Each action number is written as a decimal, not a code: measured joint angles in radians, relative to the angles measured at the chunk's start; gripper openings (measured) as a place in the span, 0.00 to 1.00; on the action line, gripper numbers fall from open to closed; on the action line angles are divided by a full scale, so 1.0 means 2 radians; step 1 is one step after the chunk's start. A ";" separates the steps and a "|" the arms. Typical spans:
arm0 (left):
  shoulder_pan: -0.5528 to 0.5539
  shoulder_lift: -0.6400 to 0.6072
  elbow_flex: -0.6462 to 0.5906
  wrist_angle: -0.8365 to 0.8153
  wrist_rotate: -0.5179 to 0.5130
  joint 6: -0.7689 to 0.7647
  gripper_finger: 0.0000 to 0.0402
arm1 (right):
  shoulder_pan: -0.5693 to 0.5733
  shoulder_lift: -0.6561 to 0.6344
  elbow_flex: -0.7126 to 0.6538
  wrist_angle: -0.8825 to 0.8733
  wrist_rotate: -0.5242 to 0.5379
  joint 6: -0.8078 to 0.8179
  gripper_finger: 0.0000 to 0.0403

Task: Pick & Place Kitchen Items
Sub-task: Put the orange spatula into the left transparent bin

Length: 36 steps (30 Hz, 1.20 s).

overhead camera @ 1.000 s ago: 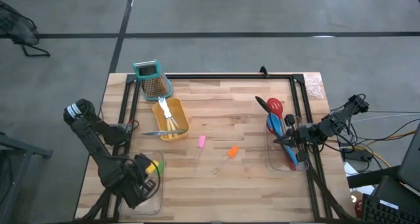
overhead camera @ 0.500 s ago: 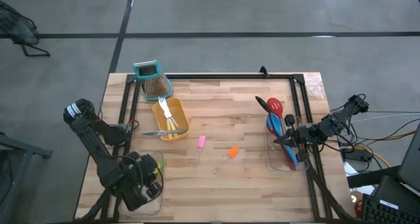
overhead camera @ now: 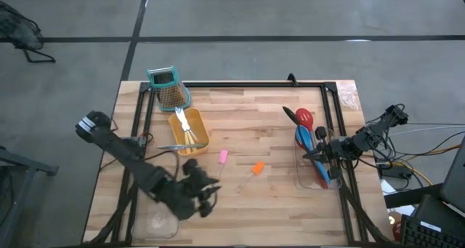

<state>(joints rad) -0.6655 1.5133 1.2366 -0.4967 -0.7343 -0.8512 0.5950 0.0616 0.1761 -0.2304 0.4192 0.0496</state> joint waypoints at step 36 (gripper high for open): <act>0.212 0.329 0.071 0.336 0.087 0.218 0.58 | 0.000 0.000 0.000 0.000 0.000 0.000 0.02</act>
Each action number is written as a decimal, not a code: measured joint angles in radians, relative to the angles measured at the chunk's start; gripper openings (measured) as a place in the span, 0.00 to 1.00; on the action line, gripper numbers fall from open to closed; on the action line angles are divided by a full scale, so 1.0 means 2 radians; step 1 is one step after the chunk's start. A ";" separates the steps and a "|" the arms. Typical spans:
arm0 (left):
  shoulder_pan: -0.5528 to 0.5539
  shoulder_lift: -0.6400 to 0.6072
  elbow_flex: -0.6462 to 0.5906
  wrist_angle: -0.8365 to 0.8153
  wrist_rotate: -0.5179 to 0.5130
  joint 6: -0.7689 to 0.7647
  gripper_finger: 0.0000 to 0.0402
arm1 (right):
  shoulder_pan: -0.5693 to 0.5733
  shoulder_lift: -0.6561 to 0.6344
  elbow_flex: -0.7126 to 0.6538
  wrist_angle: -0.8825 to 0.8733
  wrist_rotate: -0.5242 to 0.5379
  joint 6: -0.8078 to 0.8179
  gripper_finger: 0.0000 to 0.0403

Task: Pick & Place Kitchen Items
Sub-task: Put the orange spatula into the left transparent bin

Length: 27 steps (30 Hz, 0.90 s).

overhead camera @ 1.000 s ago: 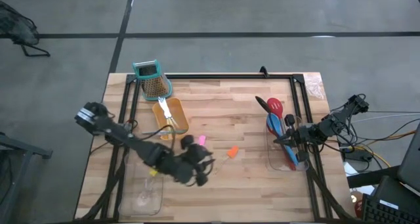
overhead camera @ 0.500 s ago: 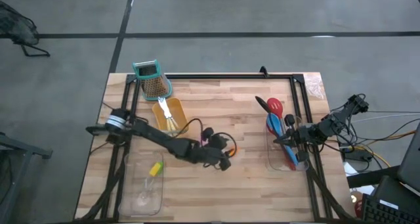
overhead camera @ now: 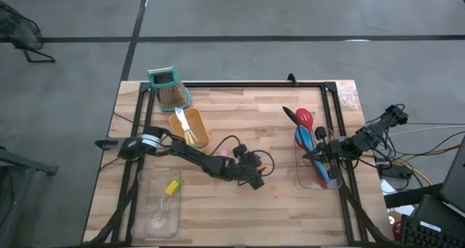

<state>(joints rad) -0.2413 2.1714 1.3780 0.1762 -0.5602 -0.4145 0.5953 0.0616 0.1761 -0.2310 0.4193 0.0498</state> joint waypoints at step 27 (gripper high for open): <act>0.004 0.036 0.057 -0.137 0.030 -0.057 0.26 | 0.000 0.000 0.000 0.000 0.000 0.000 0.02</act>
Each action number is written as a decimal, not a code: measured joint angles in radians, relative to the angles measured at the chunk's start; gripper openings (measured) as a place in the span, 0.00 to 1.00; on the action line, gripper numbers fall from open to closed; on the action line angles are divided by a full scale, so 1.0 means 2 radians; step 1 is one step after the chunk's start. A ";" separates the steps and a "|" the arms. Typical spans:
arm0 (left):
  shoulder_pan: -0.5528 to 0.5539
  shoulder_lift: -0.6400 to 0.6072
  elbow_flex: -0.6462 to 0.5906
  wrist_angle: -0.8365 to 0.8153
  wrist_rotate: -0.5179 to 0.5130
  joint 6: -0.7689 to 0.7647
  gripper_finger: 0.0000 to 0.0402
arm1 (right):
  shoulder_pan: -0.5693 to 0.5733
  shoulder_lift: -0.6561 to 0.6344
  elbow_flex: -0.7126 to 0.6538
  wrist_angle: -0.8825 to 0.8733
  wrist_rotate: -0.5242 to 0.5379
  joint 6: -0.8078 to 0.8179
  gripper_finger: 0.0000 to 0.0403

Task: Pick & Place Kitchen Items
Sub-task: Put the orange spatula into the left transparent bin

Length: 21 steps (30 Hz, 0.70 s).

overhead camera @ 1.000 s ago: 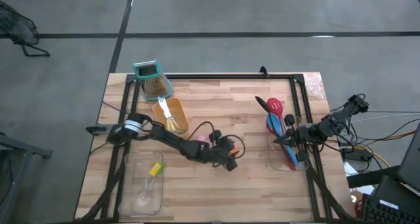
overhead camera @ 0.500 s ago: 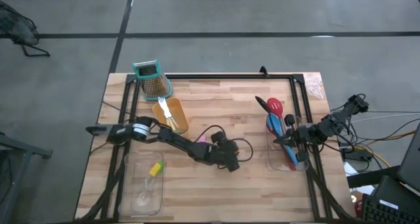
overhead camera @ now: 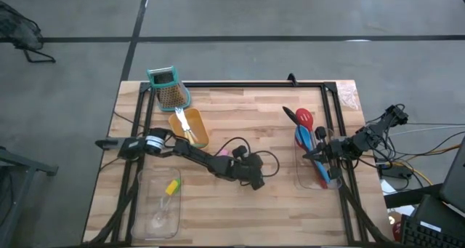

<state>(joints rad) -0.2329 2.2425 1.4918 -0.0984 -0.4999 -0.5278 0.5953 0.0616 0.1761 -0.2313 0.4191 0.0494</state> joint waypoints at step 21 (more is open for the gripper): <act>-0.037 -0.057 -0.004 -0.062 0.032 0.071 0.00 | 0.000 0.000 0.000 0.001 0.000 0.000 0.02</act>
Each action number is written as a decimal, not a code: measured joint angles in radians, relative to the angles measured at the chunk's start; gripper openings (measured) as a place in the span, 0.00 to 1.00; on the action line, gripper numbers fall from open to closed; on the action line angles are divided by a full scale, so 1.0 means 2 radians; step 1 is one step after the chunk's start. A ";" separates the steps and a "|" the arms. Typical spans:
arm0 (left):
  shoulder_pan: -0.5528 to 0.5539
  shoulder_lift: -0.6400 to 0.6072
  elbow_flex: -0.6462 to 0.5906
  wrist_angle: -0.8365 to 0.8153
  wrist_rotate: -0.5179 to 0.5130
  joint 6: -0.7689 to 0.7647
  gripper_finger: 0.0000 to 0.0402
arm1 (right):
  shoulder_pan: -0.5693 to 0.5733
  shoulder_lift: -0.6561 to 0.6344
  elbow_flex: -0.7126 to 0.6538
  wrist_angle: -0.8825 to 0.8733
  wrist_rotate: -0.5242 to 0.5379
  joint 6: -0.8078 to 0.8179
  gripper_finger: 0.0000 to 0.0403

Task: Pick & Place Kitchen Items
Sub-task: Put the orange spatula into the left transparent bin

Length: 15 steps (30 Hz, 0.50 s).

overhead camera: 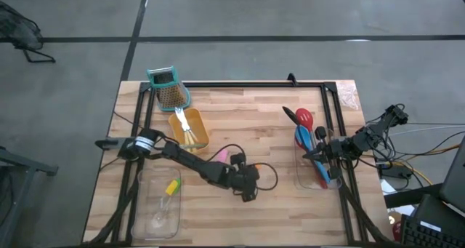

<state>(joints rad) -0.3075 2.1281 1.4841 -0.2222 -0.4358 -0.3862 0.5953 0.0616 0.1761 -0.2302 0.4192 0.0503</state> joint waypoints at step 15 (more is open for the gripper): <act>0.011 -0.016 -0.017 -0.014 -0.029 -0.058 0.32 | 0.000 0.000 0.000 0.000 0.000 0.000 0.02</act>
<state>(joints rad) -0.2852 2.0968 1.4504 -0.2495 -0.4929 -0.5015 0.5949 0.0608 0.1761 -0.2310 0.4194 0.0498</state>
